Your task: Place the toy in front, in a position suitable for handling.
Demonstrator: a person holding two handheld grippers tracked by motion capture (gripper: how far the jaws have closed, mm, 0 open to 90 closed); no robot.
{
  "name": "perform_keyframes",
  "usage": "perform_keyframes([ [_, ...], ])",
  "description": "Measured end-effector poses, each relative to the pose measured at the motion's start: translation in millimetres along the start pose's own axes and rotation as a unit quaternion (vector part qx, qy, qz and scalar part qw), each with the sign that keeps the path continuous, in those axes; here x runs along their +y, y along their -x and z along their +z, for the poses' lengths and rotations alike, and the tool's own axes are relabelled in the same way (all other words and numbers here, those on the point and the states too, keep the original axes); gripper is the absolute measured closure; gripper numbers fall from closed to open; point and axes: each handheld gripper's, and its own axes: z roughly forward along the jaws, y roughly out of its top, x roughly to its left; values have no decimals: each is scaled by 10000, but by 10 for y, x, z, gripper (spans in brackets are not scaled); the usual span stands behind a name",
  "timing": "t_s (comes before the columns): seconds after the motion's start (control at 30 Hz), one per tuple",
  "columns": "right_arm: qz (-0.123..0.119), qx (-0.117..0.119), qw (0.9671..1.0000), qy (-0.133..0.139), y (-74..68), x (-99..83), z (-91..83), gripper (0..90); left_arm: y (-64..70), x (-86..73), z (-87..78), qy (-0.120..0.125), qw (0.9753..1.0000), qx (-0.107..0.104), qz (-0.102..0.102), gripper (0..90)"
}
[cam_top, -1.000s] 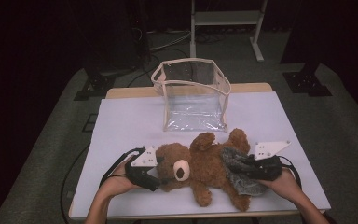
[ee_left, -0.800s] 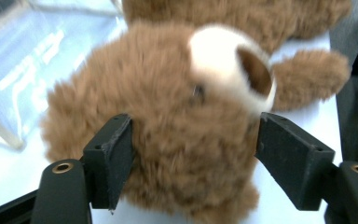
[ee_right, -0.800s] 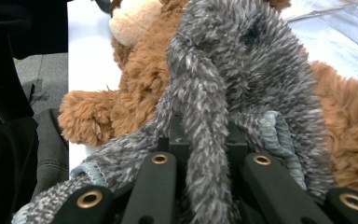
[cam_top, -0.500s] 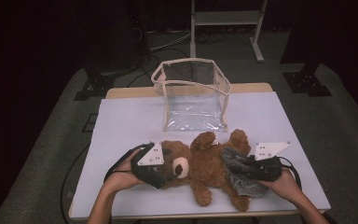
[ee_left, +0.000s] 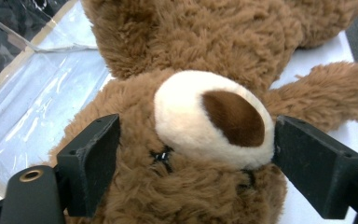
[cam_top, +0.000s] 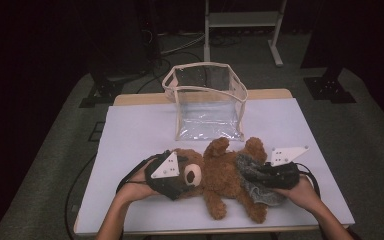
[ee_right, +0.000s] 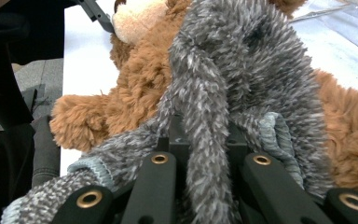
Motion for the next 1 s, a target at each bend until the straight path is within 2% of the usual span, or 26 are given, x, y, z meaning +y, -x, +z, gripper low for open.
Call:
perform_keyframes([
  [0.17, 49, 2, 10000, -5, 66, 33, 28, 792, -27, -21, 107, -72, 10000, 46, -9, 100],
  [0.23, 39, -19, 10000, -7, 85, 44, 37, 792, -46, -24, 144, -133, 9999, 88, 12, 93],
  [0.3, 63, -19, 10000, -2, 95, 50, 42, 792, -65, -21, 168, -116, 9999, 103, -67, 93],
  [0.43, 102, -25, 9999, 9, 102, 49, 49, 792, -84, -32, 218, -98, 9997, 198, -86, 94],
  [0.5, 94, -36, 9999, 16, 102, 48, 50, 792, -89, -29, 218, -136, 9995, 261, -61, 143],
  [0.6, 98, -64, 9999, 40, 106, 46, 48, 792, -79, -36, 204, -150, 9992, 358, 0, 277],
  [0.67, 92, -78, 9999, 52, 105, 51, 47, 791, -66, -29, 186, -221, 9990, 382, 5, 331],
  [0.73, 70, -100, 9999, 68, 95, 58, 46, 789, -56, -22, 161, -206, 9991, 368, -17, 350],
  [0.8, 44, -104, 9999, 56, 89, 65, 35, 789, -74, -43, 134, -80, 9994, 254, -222, 360],
  [0.87, 69, -87, 9999, 102, 90, 67, 20, 789, -84, -45, 110, -55, 9993, 207, -302, 371],
  [1.0, 81, -36, 9999, 123, 75, 87, 23, 789, -66, 6, 47, -184, 9994, 130, -254, 378],
])
